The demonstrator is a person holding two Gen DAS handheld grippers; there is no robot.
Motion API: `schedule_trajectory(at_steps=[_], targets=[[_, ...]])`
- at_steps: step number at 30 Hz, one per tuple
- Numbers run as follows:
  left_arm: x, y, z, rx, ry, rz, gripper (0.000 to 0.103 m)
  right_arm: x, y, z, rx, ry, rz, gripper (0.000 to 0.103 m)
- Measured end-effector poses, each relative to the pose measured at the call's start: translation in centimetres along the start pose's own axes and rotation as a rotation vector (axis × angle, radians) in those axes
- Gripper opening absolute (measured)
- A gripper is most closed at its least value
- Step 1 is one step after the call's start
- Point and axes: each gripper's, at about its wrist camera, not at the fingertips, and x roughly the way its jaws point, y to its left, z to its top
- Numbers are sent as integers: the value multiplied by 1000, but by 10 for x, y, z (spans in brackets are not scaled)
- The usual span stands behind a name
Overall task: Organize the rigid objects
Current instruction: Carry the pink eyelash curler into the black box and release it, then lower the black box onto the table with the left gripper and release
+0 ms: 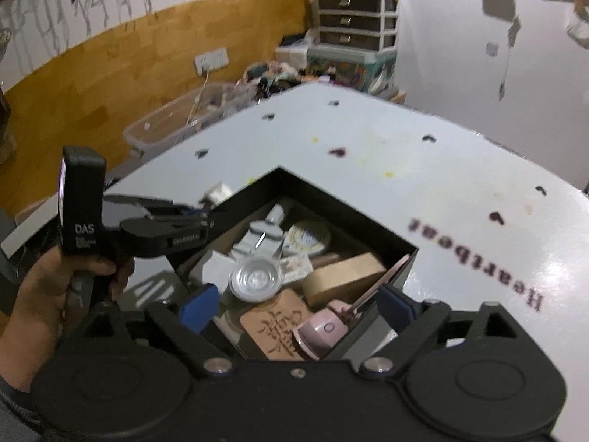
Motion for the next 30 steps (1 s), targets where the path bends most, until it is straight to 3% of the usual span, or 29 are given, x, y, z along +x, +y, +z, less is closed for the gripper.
schedule_trajectory(at_steps=[3, 5, 7, 19, 24, 30], targets=[[-1, 0, 1, 7, -3, 3, 7, -7, 1, -4, 24, -44, -15, 99], [-7, 0, 3, 11, -16, -3, 14, -10, 1, -7, 40, -73, -35, 100], [-14, 0, 5, 15, -36, -2, 40, -13, 0, -12, 59, -97, -52, 101], [-91, -13, -5, 19, -205, 7, 91, -30, 4, -42, 134, -252, -173, 103], [-117, -12, -25, -6, -267, 29, 103, -37, 9, -61, 158, -317, -219, 103], [-137, -21, -51, 55, -310, 67, 103, -42, 19, -88, 186, -354, -270, 103]])
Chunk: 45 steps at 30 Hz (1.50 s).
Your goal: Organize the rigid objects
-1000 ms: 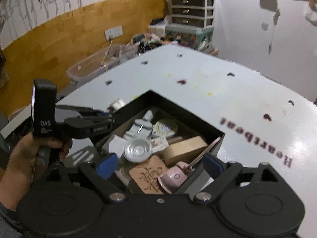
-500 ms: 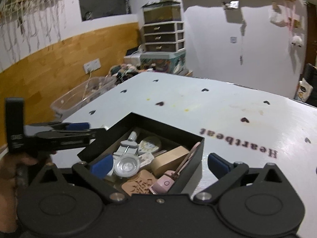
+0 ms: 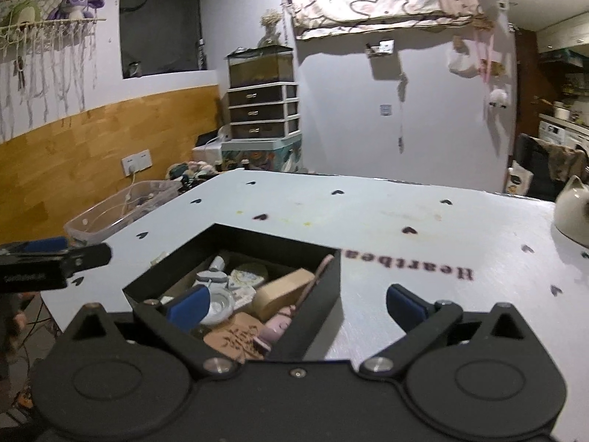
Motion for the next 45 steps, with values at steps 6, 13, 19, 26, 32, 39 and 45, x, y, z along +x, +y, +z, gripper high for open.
schedule_trajectory(at_steps=[6, 13, 19, 26, 32, 39, 45], targets=[[-18, -10, -15, 46, -2, -33, 103, -16, 3, -21, 33, -32, -23, 103], [-32, -14, -28, 56, -4, -45, 103, -38, 5, -40, 35, -69, -65, 103], [-41, -18, -31, 60, -16, -61, 103, -51, 5, -50, 33, -80, -91, 103], [-46, -21, -32, 61, -21, -80, 103, -59, 0, -55, 51, -93, -110, 103], [-46, -22, -32, 69, -26, -82, 103, -61, 1, -56, 42, -98, -121, 103], [-47, -23, -32, 74, -25, -81, 103, -61, 1, -55, 45, -97, -120, 103], [-47, -23, -32, 74, -24, -81, 103, -61, 2, -55, 40, -95, -122, 103]])
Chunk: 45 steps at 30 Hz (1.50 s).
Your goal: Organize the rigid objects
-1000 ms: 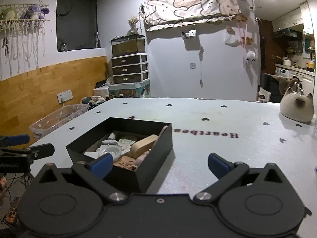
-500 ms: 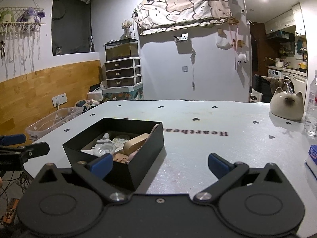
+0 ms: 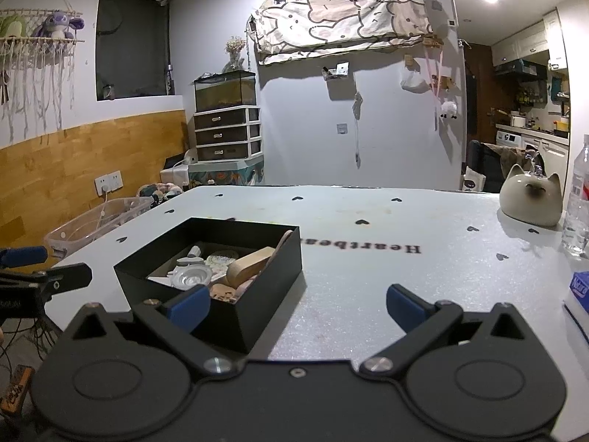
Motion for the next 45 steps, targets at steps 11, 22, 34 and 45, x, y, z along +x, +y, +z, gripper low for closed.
schedule_trajectory(at_steps=[11, 22, 34, 45], targets=[[0, 1, 0, 1, -4, 3, 103, 0, 0, -2, -5, 0, 0, 103], [-1, 1, 0, 1, -4, 2, 103, 0, 0, -2, -6, 1, 1, 103], [-1, 1, 0, 1, -5, 2, 103, 1, 1, -3, -16, 4, 2, 103], [-1, 0, -1, 1, -5, 2, 103, 1, 2, -3, -18, 5, 4, 103]])
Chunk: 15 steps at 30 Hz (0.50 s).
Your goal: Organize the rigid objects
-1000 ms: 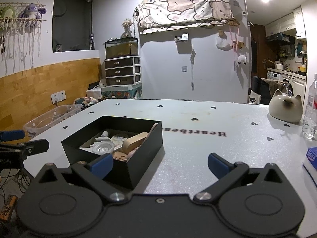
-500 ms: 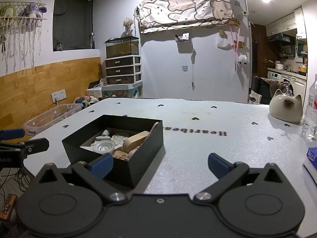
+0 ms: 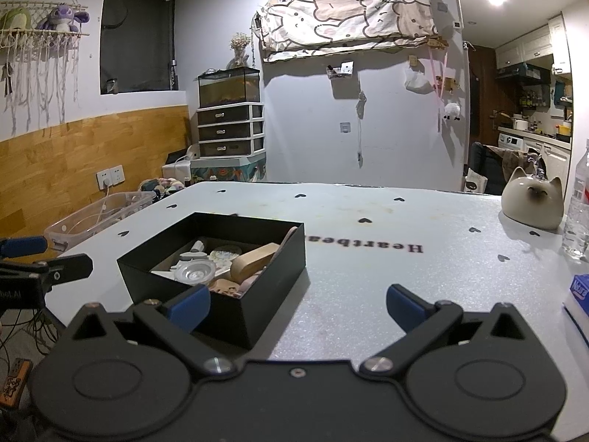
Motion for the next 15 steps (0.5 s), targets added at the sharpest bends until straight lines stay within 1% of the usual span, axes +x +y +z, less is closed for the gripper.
schedule_trajectory(at_steps=[15], targets=[[0, 0, 0, 2, 0, -1, 103, 1, 1, 0, -4, 2, 3, 103]])
